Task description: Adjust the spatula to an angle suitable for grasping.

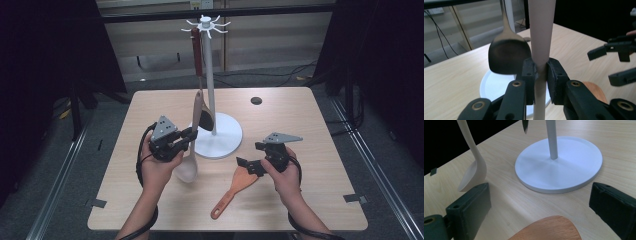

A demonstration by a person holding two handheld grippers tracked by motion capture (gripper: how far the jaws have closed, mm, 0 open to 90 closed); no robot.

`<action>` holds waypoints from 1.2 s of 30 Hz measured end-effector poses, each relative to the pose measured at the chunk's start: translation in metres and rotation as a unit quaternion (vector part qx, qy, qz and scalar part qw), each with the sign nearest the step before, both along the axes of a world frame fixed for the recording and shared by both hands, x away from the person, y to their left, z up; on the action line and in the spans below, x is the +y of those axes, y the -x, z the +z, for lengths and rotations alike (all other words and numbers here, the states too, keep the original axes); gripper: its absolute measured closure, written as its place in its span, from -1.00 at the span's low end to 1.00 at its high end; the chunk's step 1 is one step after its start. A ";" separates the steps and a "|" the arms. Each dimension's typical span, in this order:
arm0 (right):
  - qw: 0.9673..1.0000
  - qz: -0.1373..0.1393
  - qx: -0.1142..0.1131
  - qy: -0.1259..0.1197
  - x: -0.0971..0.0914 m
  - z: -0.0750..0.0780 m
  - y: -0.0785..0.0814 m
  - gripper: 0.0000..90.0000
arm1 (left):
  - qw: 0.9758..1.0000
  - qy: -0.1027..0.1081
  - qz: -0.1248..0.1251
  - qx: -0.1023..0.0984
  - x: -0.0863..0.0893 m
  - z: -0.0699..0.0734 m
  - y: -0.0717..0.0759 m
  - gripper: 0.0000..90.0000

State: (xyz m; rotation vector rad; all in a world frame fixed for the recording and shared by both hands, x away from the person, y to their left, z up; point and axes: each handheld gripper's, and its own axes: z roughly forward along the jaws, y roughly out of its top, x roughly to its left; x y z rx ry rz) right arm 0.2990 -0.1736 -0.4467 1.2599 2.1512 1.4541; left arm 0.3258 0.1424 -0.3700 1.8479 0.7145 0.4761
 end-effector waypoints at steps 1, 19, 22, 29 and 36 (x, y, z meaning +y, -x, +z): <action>1.000 0.000 0.000 0.000 0.000 0.000 0.000 -0.92 | 1.000 0.006 0.002 0.000 -0.002 0.002 0.000 0.72; 1.000 0.000 0.000 -0.003 0.000 0.000 0.000 -0.92 | 0.997 0.052 0.042 -0.034 -0.031 0.034 0.003 0.72; 1.000 0.001 0.002 -0.003 0.000 -0.001 0.000 -0.92 | 0.996 0.058 0.051 -0.040 -0.036 0.040 0.002 0.72; 1.000 -0.001 0.001 -0.008 -0.001 0.000 -0.001 -0.92 | 0.995 0.061 0.061 -0.056 -0.044 0.050 -0.001 0.72; 1.000 0.002 0.000 -0.007 -0.002 0.000 -0.001 -0.92 | 0.993 0.078 0.067 -0.065 -0.053 0.057 -0.003 0.72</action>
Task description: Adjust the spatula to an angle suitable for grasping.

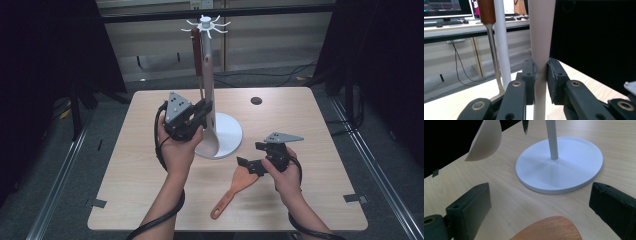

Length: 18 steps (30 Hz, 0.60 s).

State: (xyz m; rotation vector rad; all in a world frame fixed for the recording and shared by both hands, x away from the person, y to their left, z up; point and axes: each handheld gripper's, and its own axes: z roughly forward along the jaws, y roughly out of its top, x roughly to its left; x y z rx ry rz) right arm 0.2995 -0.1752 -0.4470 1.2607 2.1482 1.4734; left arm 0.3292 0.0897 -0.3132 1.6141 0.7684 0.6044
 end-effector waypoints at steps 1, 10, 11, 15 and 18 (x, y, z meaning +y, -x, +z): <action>1.000 0.001 0.000 0.000 0.000 0.000 0.000 -0.92 | 1.000 0.001 0.001 -0.002 -0.001 0.001 0.000 0.72; 1.000 -0.003 -0.001 -0.005 -0.002 0.002 0.000 -0.92 | 1.000 0.010 0.013 -0.009 -0.011 0.012 -0.005 0.72; 1.000 -0.002 -0.002 -0.004 -0.002 0.002 0.000 -0.92 | 1.000 0.011 0.015 -0.010 -0.012 0.012 -0.005 0.72; 1.000 -0.003 -0.001 -0.005 -0.003 0.002 0.001 -0.92 | 0.999 0.023 0.020 -0.014 -0.011 0.012 -0.006 0.72; 1.000 -0.004 -0.001 -0.006 -0.003 0.003 0.001 -0.92 | 0.999 0.029 0.021 -0.014 -0.012 0.012 -0.007 0.72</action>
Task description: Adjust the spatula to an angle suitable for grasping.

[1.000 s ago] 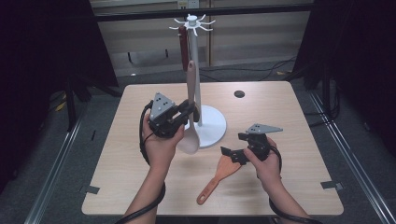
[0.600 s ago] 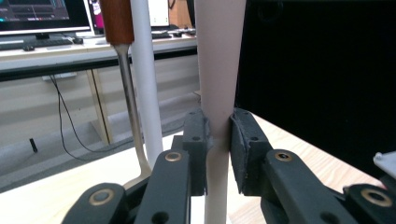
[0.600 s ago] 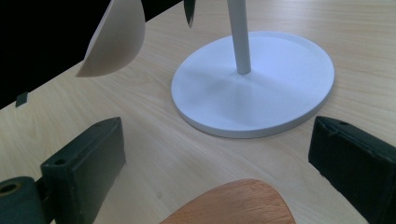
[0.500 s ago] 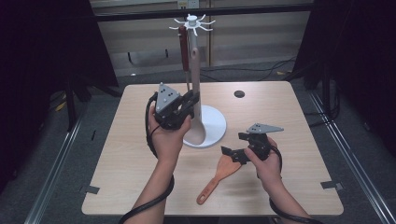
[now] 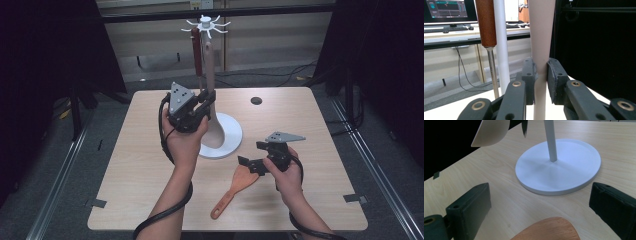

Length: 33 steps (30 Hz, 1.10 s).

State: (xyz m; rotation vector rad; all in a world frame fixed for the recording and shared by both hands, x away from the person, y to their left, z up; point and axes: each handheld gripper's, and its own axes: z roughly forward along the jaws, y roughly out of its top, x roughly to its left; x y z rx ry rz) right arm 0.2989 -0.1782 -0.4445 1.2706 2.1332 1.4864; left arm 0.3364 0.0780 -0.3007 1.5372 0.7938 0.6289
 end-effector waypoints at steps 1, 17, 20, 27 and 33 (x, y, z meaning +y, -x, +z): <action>1.000 -0.001 -0.001 0.001 0.000 0.000 0.000 -0.92 | 1.000 -0.001 0.002 -0.001 -0.001 0.001 0.000 0.72; 1.000 0.000 -0.002 -0.001 -0.001 0.000 0.000 -0.92 | 0.999 -0.019 0.025 -0.007 -0.005 0.010 -0.007 0.72; 1.000 0.000 -0.003 -0.003 -0.001 0.001 0.001 -0.92 | 0.999 -0.018 0.034 -0.002 -0.006 0.010 -0.010 0.72; 1.000 -0.001 -0.002 -0.005 -0.001 0.001 0.001 -0.92 | 0.998 -0.042 0.048 -0.005 -0.008 0.011 -0.011 0.72; 1.000 0.000 -0.002 -0.006 -0.001 0.001 0.001 -0.92 | 0.997 -0.050 0.058 -0.004 -0.011 0.013 -0.013 0.72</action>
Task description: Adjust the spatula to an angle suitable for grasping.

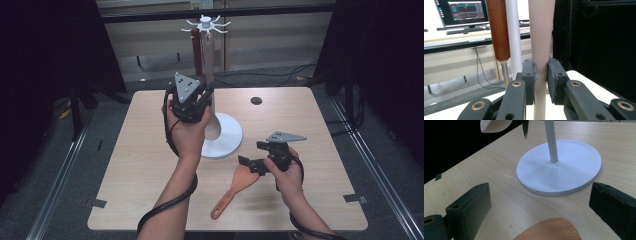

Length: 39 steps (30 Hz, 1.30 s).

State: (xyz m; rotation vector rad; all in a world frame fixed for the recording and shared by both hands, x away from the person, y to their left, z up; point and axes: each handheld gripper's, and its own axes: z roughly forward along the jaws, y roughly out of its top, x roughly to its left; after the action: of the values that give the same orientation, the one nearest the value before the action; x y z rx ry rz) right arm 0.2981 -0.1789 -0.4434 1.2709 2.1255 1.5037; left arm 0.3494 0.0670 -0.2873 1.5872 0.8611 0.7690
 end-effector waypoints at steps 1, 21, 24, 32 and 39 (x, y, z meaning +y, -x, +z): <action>1.000 0.000 0.000 0.000 0.000 0.000 0.000 -0.92 | 1.000 0.000 0.000 -0.002 -0.001 0.000 -0.001 0.72; 1.000 -0.001 0.002 -0.002 -0.001 -0.001 0.000 -0.92 | 1.000 0.000 0.018 0.012 0.003 0.000 -0.005 0.72; 1.000 -0.001 0.002 -0.003 -0.001 0.000 0.000 -0.92 | 1.000 -0.005 0.019 0.009 0.001 0.002 -0.004 0.72; 1.000 -0.002 -0.001 -0.005 -0.002 0.000 0.000 -0.92 | 1.000 -0.005 0.026 0.016 0.000 0.002 -0.007 0.72; 1.000 -0.003 -0.002 -0.005 -0.003 0.001 0.000 -0.92 | 0.999 0.005 0.034 0.023 0.006 -0.002 -0.008 0.72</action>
State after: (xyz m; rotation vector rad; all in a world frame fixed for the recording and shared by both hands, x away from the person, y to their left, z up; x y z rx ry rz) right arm 0.2980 -0.1818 -0.4426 1.2756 2.1125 1.5150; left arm 0.3577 0.0731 -0.2888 1.5789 0.9547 0.7775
